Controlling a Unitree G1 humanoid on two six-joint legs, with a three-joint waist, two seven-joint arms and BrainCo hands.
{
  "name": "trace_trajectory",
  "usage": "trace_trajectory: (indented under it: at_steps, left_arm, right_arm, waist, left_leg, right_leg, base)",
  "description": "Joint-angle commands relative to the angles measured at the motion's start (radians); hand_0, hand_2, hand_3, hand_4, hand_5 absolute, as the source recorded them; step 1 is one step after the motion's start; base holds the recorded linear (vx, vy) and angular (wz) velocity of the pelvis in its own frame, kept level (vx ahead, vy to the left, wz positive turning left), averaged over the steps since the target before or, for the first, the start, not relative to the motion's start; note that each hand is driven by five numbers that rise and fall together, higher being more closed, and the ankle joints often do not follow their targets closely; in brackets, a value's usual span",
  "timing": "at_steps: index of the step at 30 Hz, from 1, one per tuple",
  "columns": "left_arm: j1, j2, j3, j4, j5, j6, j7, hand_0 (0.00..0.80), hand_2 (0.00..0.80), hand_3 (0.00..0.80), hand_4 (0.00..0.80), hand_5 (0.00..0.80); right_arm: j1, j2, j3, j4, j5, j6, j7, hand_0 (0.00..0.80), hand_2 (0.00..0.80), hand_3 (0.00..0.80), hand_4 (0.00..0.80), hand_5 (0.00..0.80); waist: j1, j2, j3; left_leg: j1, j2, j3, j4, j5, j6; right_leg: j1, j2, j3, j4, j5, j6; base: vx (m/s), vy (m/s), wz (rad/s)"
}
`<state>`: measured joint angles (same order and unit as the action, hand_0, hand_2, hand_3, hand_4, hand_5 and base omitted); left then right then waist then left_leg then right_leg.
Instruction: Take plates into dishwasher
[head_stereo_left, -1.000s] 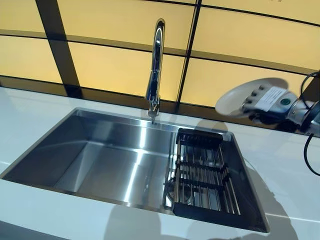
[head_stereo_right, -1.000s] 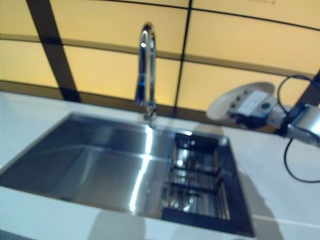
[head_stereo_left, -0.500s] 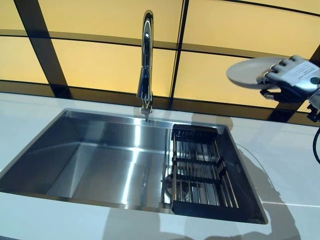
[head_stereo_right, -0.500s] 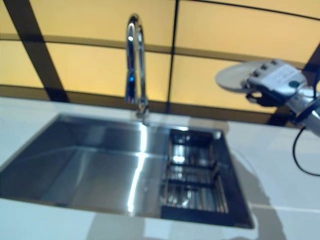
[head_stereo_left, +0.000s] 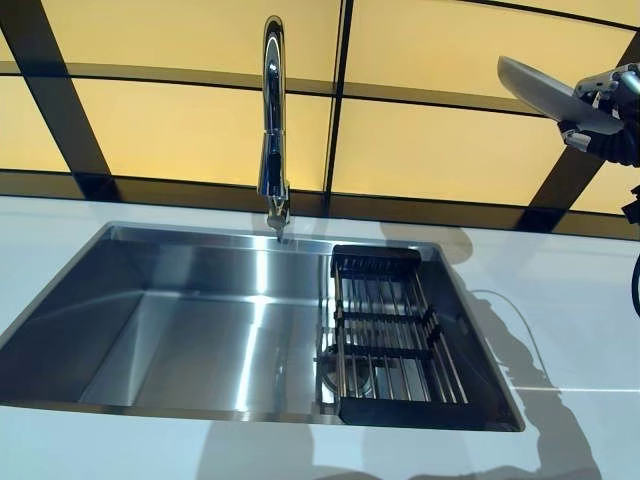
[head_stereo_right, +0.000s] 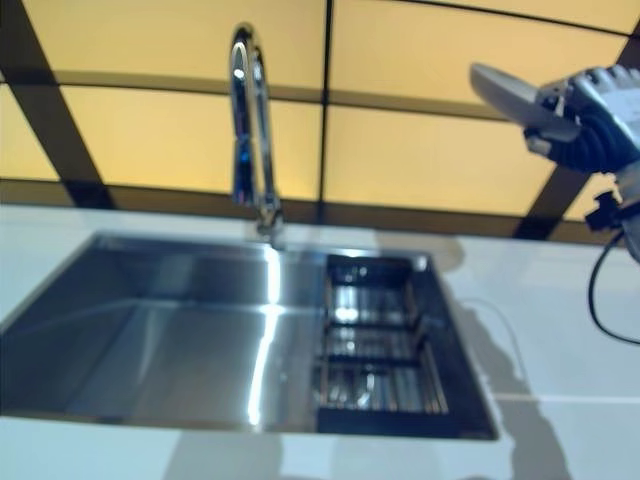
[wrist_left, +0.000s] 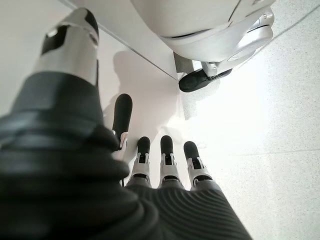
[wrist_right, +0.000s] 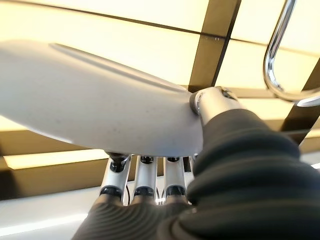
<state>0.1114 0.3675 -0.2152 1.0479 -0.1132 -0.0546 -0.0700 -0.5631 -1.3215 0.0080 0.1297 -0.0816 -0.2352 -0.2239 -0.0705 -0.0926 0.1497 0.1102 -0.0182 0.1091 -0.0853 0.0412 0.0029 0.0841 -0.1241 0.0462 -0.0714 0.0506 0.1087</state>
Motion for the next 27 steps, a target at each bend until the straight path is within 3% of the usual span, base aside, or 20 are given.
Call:
trace_trajectory:
  at_steps: [1,7,17,22,27]
  left_arm:
    - [-0.072,0.018,-0.008,0.006,-0.023,-0.054,0.002,0.000,0.000,0.000,0.000,0.000]
    - [-0.071,0.010,0.000,0.029,-0.023,-0.064,0.001,0.000,0.000,0.000,0.000,0.000]
    - [-0.078,-0.002,-0.001,0.073,-0.038,-0.097,0.004,0.000,0.000,0.000,0.000,0.000]
    - [-0.079,-0.008,-0.005,0.083,-0.047,-0.109,0.009,0.000,0.000,0.000,0.000,0.000]
    - [-0.074,-0.006,-0.010,0.084,-0.046,-0.111,0.007,0.000,0.000,0.000,0.000,0.000]
  right_arm:
    - [0.026,0.067,-0.091,0.019,0.155,0.053,0.003,0.800,0.800,0.800,0.800,0.800]
    - [0.121,0.176,-0.186,-0.040,0.354,0.076,0.053,0.800,0.800,0.800,0.800,0.800]
    - [0.178,0.336,-0.240,-0.101,0.682,0.116,0.123,0.800,0.800,0.800,0.800,0.800]
    - [0.198,0.381,-0.248,-0.100,0.768,0.140,0.139,0.800,0.800,0.800,0.800,0.800]
    - [0.223,0.366,-0.266,-0.085,0.748,0.147,0.125,0.800,0.800,0.800,0.800,0.800]
  waist:
    - [0.008,-0.016,-0.067]
    - [-0.008,-0.009,-0.061]
    - [-0.028,-0.004,-0.055]
    - [-0.033,-0.007,-0.055]
    - [-0.036,-0.012,-0.055]
  left_leg:
    - [-0.003,-0.037,-0.067,0.124,-0.165,0.049]
    - [0.008,-0.039,-0.057,0.116,-0.167,0.048]
    - [0.024,-0.039,-0.044,0.109,-0.170,0.046]
    - [0.028,-0.036,-0.038,0.113,-0.172,0.046]
    - [0.028,-0.031,-0.036,0.118,-0.172,0.048]
  right_leg:
    - [-0.123,-0.068,0.038,0.060,0.124,0.094]
    - [-0.138,-0.072,0.040,0.066,0.136,0.091]
    - [-0.148,-0.070,0.039,0.071,0.140,0.082]
    - [-0.144,-0.066,0.041,0.069,0.137,0.081]
    - [-0.138,-0.068,0.048,0.084,0.126,0.080]
  base:
    - [0.000,0.000,0.00]
    - [0.000,0.000,0.00]
    - [0.007,0.005,-0.08]
    - [0.000,0.000,0.00]
    - [0.000,0.000,0.00]
